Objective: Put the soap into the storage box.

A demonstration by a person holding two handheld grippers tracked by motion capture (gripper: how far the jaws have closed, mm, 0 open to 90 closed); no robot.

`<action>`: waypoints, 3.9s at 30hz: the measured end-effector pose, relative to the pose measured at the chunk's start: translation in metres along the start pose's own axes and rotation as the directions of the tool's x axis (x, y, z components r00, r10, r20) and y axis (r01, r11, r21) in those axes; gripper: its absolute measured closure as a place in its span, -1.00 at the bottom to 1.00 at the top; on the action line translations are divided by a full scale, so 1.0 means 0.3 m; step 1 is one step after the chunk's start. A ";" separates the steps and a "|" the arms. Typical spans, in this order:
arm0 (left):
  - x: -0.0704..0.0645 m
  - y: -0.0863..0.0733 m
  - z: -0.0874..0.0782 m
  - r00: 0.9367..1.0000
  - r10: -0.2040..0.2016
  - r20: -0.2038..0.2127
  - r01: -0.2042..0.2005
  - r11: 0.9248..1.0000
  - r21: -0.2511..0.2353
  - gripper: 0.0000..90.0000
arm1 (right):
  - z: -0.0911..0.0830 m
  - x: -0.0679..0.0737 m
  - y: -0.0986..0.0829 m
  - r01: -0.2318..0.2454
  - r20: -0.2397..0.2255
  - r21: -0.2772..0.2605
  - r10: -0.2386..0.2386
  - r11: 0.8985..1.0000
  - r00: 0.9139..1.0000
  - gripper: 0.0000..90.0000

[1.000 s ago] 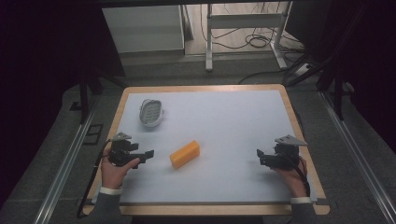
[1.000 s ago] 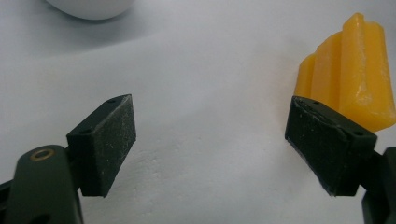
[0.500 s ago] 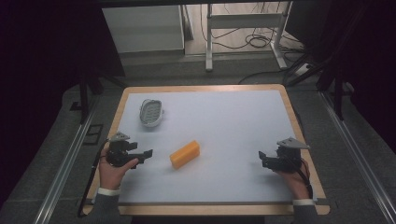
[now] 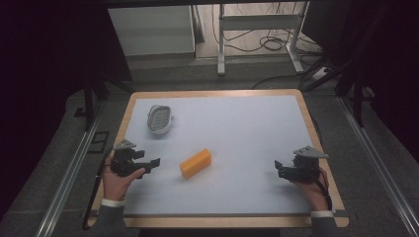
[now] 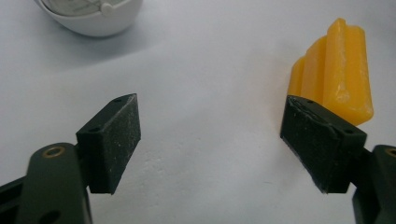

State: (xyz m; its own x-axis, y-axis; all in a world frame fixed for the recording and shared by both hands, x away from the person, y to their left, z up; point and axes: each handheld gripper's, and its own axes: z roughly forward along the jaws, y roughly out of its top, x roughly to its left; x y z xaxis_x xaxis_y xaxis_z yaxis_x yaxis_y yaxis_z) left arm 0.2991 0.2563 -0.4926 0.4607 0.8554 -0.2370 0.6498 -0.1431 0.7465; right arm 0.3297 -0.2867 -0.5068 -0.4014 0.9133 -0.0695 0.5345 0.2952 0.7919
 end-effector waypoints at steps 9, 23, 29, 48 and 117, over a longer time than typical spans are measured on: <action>-0.021 0.014 -0.010 0.999 0.036 -0.003 -0.036 0.999 -0.004 -0.56 | -0.005 -0.006 -0.002 -0.010 0.006 -0.003 0.010 1.000 1.000 -0.79; -0.041 0.100 -0.082 0.999 0.052 -0.009 -0.052 0.998 -0.025 -0.54 | -0.028 -0.022 -0.001 -0.027 0.028 -0.017 0.028 0.999 0.999 -0.79; -0.076 0.135 -0.101 0.995 0.094 0.013 -0.094 0.995 -0.013 -0.55 | -0.036 -0.023 0.001 -0.026 0.029 -0.023 0.026 0.999 0.999 -0.79; -0.169 0.244 -0.046 0.980 0.193 0.057 -0.193 0.981 -0.001 -0.55 | -0.037 -0.019 0.000 -0.011 0.034 -0.028 0.012 1.000 0.999 -0.78; -0.340 0.201 0.324 0.952 0.269 0.148 -0.302 0.905 0.299 -0.37 | -0.015 -0.033 -0.022 -0.020 0.057 0.014 0.019 1.000 0.998 -0.78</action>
State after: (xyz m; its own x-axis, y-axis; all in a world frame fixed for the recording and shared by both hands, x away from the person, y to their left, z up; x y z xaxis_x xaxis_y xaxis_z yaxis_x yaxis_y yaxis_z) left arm 0.3502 0.1118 -0.4839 0.7025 0.7021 -0.1164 0.6297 -0.5370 0.5614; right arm 0.3266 -0.2991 -0.5086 -0.3479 0.9333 -0.0888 0.5528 0.2807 0.7846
